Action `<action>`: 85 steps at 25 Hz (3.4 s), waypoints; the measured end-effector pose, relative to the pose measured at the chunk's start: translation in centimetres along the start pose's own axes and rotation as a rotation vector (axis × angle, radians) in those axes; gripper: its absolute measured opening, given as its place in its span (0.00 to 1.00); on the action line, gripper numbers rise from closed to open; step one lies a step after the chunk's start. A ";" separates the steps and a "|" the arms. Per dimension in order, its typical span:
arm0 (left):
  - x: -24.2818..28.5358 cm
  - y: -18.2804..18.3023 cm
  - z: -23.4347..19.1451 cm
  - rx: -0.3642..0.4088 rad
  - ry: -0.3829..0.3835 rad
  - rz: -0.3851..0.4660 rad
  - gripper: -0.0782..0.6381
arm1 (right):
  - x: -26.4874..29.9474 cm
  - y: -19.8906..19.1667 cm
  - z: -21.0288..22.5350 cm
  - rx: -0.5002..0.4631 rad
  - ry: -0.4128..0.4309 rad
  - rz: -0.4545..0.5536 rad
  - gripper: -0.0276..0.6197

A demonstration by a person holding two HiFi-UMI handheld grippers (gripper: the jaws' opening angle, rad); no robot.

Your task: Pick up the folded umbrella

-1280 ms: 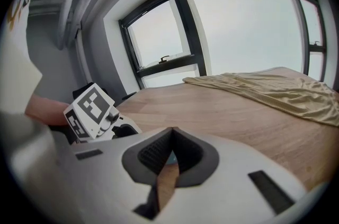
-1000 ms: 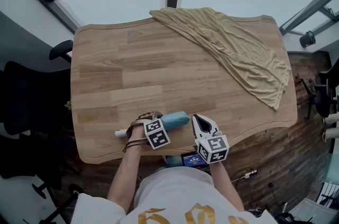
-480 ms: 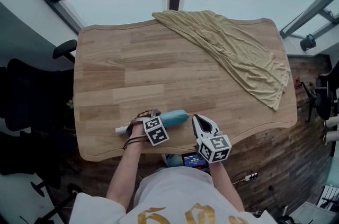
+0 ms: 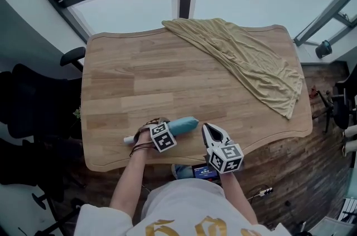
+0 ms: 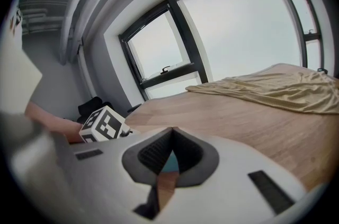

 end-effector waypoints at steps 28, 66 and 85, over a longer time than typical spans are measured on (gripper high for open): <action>-9.7 1.8 -0.7 -0.406 0.056 0.421 0.53 | -2.2 -0.4 0.2 0.001 0.007 0.033 0.06; -24.8 -1.1 -0.6 -0.702 0.247 1.141 0.53 | -4.8 6.8 -4.2 -0.178 0.070 0.177 0.06; -29.7 -4.0 4.5 -0.678 0.339 1.296 0.53 | -9.0 4.7 -6.8 -0.153 0.019 0.250 0.06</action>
Point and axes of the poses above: the fingertips, and each gripper's own axes: x forward along the fingers, z to its right, y out of its top, the point moved 2 cm from there along -x, backward along the fingers, and after that the axes turned 14 degrees about -z, right-handed, at the moved point
